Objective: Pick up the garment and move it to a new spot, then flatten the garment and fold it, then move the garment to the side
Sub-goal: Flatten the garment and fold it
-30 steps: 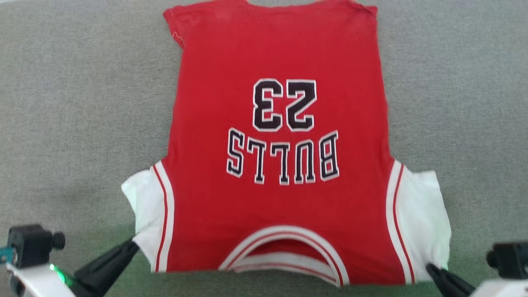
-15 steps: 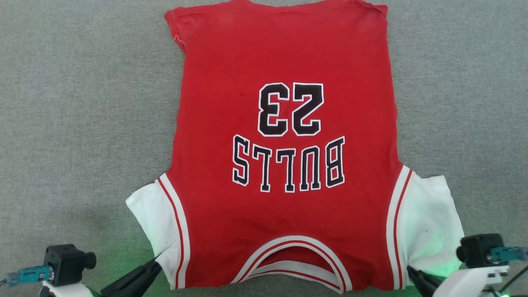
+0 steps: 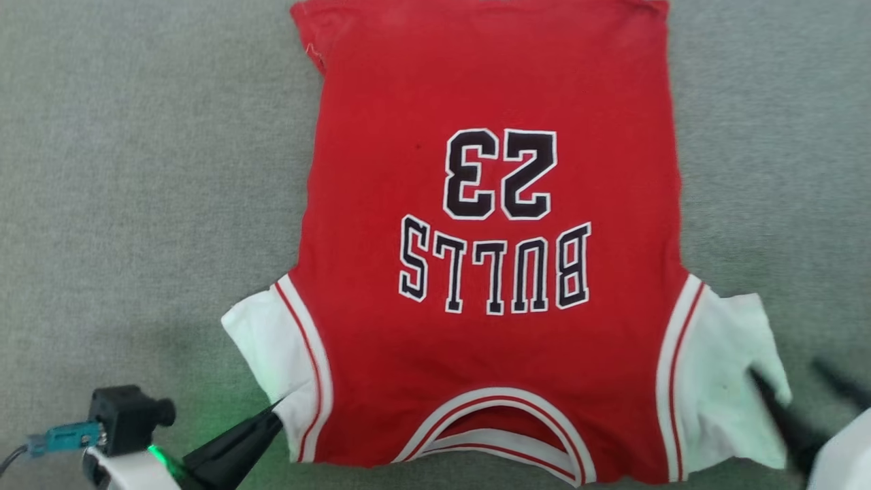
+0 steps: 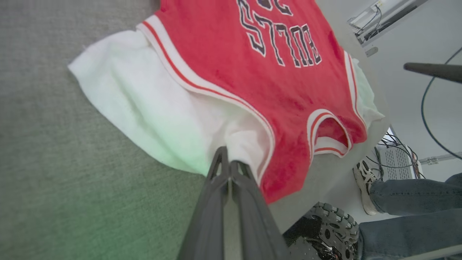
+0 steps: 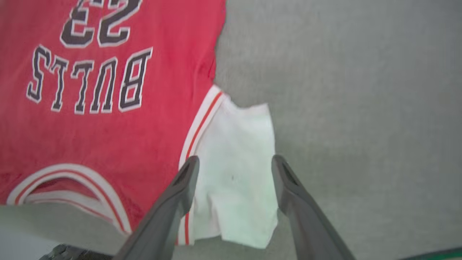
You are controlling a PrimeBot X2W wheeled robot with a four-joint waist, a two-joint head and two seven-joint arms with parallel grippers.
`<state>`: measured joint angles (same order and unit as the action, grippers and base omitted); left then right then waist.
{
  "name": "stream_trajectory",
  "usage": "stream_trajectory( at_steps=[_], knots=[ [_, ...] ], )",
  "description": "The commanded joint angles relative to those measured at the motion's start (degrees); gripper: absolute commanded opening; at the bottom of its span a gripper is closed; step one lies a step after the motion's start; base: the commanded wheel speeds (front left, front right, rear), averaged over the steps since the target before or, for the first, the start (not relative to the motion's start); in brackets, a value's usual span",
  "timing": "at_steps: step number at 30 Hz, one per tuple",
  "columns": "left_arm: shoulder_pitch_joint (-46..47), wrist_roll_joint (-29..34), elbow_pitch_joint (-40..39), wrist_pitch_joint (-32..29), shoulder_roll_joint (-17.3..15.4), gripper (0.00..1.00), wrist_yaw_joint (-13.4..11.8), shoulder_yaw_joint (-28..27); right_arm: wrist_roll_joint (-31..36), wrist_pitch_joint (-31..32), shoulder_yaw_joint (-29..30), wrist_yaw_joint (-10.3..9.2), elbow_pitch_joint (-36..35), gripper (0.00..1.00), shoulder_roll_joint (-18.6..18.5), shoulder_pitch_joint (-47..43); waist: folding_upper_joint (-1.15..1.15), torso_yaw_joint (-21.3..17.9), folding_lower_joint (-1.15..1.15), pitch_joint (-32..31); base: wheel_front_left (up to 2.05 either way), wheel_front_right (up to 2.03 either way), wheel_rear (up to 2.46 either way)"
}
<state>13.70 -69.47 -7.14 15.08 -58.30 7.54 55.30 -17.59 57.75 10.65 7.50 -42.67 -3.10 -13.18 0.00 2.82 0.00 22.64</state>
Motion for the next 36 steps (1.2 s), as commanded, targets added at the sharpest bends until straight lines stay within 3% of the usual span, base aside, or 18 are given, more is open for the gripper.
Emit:
stream_trajectory(
  at_steps=[1,6,15,21,30,31,32,33,36],
  knots=[
    [1.2,1.3,-0.4,0.1,0.3,0.00,-0.1,0.0,0.3,1.2,0.7,-0.03,-1.3,1.00,-0.9,2.5,0.00,1.3,0.00,1.3,0.00,0.00,0.00],
    [4.3,2.9,-1.6,0.1,1.5,0.00,-0.1,1.1,1.4,5.7,3.9,-0.03,0.3,1.00,-3.6,20.6,0.00,3.6,0.00,4.5,0.00,0.00,0.00],
    [9.8,4.2,-3.0,0.1,3.3,0.00,-0.1,3.3,11.5,7.7,-1.3,-0.04,27.0,1.00,-8.4,53.5,0.00,7.9,0.00,10.4,0.00,0.00,0.00],
    [12.3,4.5,-3.5,0.1,4.4,0.00,-0.1,3.2,19.2,7.5,-0.4,-0.04,42.3,1.00,-8.1,65.9,0.00,10.6,0.00,14.1,0.00,0.00,0.00],
    [14.4,4.8,-3.5,0.1,5.4,0.00,-0.2,3.4,26.2,9.2,2.3,-0.03,55.5,1.00,-4.2,73.3,0.00,12.3,0.00,17.0,0.00,0.00,0.00],
    [14.5,4.8,-3.4,0.1,5.5,0.00,-0.2,3.4,26.7,9.7,2.5,-0.02,56.6,0.41,-3.9,73.4,0.00,12.3,0.00,17.0,0.00,0.00,0.00],
    [14.6,4.7,-3.3,0.1,5.6,0.00,-0.2,3.4,27.1,9.8,2.8,-0.02,57.5,0.05,-3.5,73.5,0.00,12.2,0.00,16.9,0.00,0.00,0.00],
    [14.7,4.6,-3.3,0.1,5.8,0.00,-0.2,3.3,27.5,9.5,2.8,-0.02,57.8,0.00,-3.3,73.5,0.00,12.1,0.00,16.7,0.00,0.00,0.00],
    [14.5,3.9,-2.9,0.1,6.0,0.00,-0.2,2.5,27.3,8.2,3.4,-0.03,58.7,0.00,-3.3,73.5,0.00,11.5,0.00,15.5,0.00,0.00,0.00]
  ],
)
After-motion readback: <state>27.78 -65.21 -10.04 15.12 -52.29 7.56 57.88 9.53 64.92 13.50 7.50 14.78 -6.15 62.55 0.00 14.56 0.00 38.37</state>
